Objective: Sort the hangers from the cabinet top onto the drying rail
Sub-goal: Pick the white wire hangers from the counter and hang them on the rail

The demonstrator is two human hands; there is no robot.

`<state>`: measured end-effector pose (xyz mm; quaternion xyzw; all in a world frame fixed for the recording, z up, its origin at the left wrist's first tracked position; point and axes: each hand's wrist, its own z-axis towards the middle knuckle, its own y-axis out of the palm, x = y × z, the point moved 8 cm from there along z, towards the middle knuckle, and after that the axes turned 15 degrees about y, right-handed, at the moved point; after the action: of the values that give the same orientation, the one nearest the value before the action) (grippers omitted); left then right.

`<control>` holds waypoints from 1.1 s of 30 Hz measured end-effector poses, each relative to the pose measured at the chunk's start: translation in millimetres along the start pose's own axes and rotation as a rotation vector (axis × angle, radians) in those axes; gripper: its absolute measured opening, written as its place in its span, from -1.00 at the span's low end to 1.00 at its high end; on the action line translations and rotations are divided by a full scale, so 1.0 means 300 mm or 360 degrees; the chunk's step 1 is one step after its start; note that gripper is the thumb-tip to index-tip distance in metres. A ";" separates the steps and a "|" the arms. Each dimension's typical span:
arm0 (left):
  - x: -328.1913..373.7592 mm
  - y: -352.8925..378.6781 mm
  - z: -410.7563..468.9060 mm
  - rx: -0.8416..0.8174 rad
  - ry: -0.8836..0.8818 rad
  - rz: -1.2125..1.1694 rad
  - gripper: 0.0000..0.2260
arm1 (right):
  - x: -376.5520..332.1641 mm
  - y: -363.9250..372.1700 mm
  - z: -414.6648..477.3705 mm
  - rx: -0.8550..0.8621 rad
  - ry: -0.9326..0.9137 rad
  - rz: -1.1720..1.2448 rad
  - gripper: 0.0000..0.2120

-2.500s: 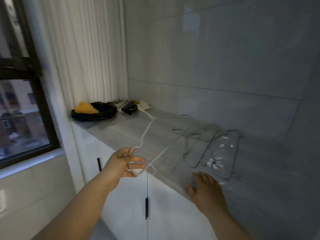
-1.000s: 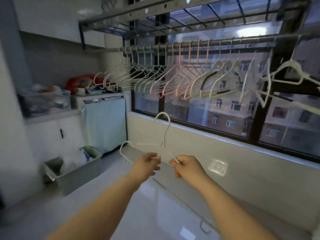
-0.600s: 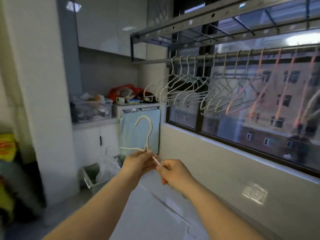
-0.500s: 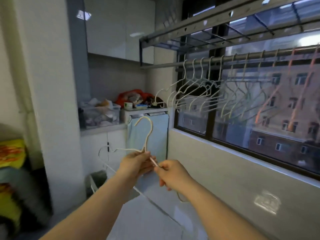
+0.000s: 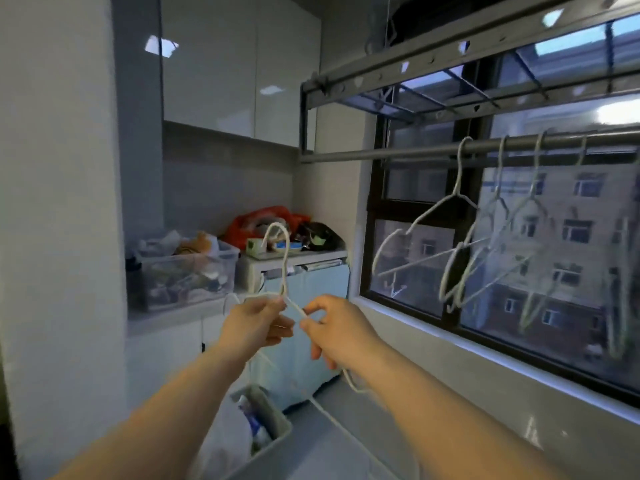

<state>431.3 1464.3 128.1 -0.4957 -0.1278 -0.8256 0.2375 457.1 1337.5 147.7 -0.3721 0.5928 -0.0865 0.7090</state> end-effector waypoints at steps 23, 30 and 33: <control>0.192 0.505 0.917 -0.0760 0.1374 0.0325 -0.74 | -0.121 -0.585 0.331 0.1450 0.0663 -0.0444 -0.94; 0.320 0.591 0.958 -0.0451 0.1833 0.0419 -0.61 | -0.160 -0.670 0.331 0.1647 0.0688 -0.0621 -0.92; 0.305 0.630 0.995 -0.0464 0.1851 0.0515 -0.54 | -0.173 -0.671 0.326 0.1701 0.0674 -0.0649 -0.86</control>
<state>719.3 1411.8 346.2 -0.0052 0.2134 -0.9230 0.3202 594.8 1265.9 316.9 -0.0455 0.5121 -0.5782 0.6335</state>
